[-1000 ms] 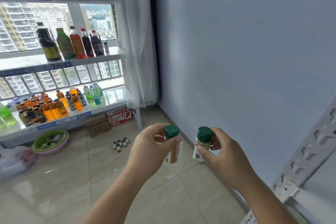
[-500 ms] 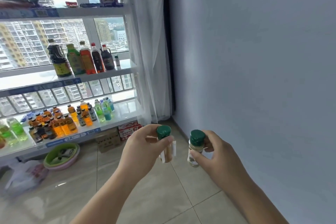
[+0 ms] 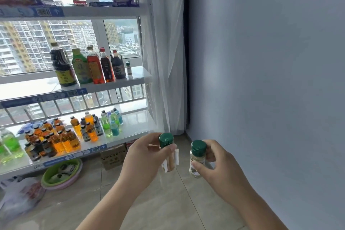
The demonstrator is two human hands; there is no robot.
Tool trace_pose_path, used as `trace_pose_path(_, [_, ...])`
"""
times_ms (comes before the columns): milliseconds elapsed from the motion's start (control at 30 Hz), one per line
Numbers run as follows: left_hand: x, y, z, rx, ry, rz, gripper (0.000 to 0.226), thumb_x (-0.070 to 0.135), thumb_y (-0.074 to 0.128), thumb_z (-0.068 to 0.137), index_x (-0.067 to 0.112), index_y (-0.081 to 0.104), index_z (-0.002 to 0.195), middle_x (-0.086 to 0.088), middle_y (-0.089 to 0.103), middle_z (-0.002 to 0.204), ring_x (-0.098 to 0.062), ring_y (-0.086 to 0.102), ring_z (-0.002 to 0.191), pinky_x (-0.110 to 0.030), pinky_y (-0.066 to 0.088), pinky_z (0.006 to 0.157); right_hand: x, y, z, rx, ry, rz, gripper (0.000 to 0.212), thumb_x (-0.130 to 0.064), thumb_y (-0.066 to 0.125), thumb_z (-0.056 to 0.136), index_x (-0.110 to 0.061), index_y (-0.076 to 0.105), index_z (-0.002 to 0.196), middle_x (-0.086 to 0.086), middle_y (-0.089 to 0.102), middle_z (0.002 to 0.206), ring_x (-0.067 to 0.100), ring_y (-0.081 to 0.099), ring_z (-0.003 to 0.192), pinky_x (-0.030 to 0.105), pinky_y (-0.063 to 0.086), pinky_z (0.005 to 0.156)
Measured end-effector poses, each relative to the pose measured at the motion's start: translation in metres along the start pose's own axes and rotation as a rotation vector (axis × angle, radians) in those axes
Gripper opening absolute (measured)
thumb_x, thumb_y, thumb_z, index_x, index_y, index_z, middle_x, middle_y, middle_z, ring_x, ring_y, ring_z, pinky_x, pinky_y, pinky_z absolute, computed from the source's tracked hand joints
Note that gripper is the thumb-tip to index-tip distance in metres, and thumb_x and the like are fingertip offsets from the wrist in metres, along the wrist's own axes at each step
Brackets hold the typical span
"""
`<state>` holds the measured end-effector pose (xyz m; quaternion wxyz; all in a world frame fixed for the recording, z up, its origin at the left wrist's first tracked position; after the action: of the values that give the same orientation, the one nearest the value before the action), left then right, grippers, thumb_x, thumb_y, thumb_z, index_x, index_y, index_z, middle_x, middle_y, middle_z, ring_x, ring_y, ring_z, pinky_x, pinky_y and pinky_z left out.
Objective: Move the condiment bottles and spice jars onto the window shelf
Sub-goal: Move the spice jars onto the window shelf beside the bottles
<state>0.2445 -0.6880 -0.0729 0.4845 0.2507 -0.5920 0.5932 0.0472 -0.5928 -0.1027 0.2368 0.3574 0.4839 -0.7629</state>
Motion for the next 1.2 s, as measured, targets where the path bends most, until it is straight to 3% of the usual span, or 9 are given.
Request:
trace_pose_path(167, [-0.03,-0.038,0.066,-0.009,0.002,-0.001,0.012,0.041,0.08,0.083,0.045,0.072,0.091,0.034,0.071,0.089,0.012,0.066,0.08,-0.008,0.042,0.059,-0.024,0.049,0.069,-0.02,-0.006,0.01,0.032,-0.031,0.079,0.085,-0.042,0.06,0.108,-0.029,0.069,0.101,-0.007,0.065,0.098,0.011,0.047,0.083])
trace_pose_path(367, [-0.062,-0.086,0.128,-0.001,0.004,-0.029,0.013,0.039,0.079,0.082,0.043,0.072,0.093,0.037,0.069,0.089,0.014,0.065,0.08,-0.02,0.049,0.069,-0.042,0.105,0.132,-0.032,0.004,0.023,0.035,-0.034,0.08,0.083,-0.042,0.061,0.111,-0.025,0.071,0.104,-0.004,0.067,0.1,0.024,0.053,0.092])
trace_pose_path(567, [-0.093,-0.102,0.186,0.023,-0.027,-0.029,0.016,0.038,0.08,0.083,0.041,0.073,0.096,0.037,0.068,0.09,0.014,0.065,0.08,-0.022,0.052,0.071,-0.044,0.147,0.193,-0.081,0.0,0.009,0.036,-0.032,0.082,0.083,-0.042,0.061,0.111,-0.027,0.071,0.102,-0.006,0.066,0.1,0.019,0.051,0.091])
trace_pose_path(700, [-0.109,-0.1,0.233,0.033,-0.049,-0.011,0.016,0.039,0.081,0.082,0.041,0.072,0.096,0.036,0.069,0.089,0.014,0.065,0.078,-0.015,0.044,0.064,-0.037,0.165,0.244,-0.087,0.001,0.02,0.036,-0.033,0.081,0.083,-0.042,0.062,0.112,-0.028,0.071,0.102,-0.007,0.066,0.097,0.019,0.052,0.09])
trace_pose_path(800, [-0.119,-0.098,0.275,0.051,-0.058,-0.004,0.017,0.037,0.082,0.082,0.041,0.073,0.096,0.03,0.072,0.087,0.016,0.064,0.079,-0.015,0.045,0.063,-0.027,0.174,0.287,-0.097,0.011,0.043,0.035,-0.032,0.081,0.084,-0.039,0.063,0.112,-0.027,0.071,0.1,-0.008,0.066,0.096,0.017,0.051,0.087])
trace_pose_path(900, [-0.122,-0.093,0.322,0.051,-0.052,0.021,0.019,0.033,0.081,0.084,0.039,0.072,0.1,0.018,0.074,0.093,0.016,0.063,0.081,-0.007,0.047,0.05,-0.019,0.182,0.335,-0.101,0.005,0.043,0.036,-0.034,0.081,0.083,-0.042,0.061,0.112,-0.028,0.071,0.099,-0.012,0.064,0.096,0.012,0.048,0.085])
trace_pose_path(967, [-0.124,-0.092,0.354,0.062,-0.055,0.024,0.02,0.033,0.081,0.084,0.038,0.073,0.102,0.016,0.074,0.094,0.013,0.065,0.081,-0.008,0.047,0.048,-0.012,0.189,0.369,-0.122,0.003,0.035,0.036,-0.036,0.08,0.084,-0.042,0.059,0.112,-0.026,0.071,0.1,-0.01,0.064,0.097,0.015,0.049,0.087])
trace_pose_path(1100, [-0.129,-0.091,0.413,0.104,-0.061,0.054,0.017,0.039,0.081,0.083,0.04,0.075,0.098,0.035,0.071,0.09,0.015,0.066,0.081,-0.014,0.044,0.064,-0.001,0.2,0.431,-0.167,-0.024,-0.015,0.037,-0.042,0.079,0.084,-0.041,0.058,0.115,-0.024,0.068,0.102,-0.009,0.062,0.094,0.014,0.047,0.083])
trace_pose_path(1200, [-0.131,-0.093,0.451,0.132,-0.053,0.032,0.008,0.034,0.079,0.085,0.037,0.075,0.092,0.032,0.072,0.089,0.014,0.066,0.081,-0.021,0.046,0.066,0.004,0.209,0.472,-0.194,-0.036,-0.021,0.04,-0.042,0.079,0.084,-0.043,0.058,0.117,-0.025,0.067,0.108,-0.008,0.063,0.102,0.015,0.049,0.092])
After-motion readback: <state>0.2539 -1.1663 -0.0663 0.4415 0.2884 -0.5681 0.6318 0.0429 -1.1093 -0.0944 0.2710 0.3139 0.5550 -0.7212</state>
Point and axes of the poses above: each hand's wrist, its own z-axis towards the middle knuckle, its own y-axis out of the palm, x = y × z, the point moved 10 cm from there along z, towards the middle knuckle
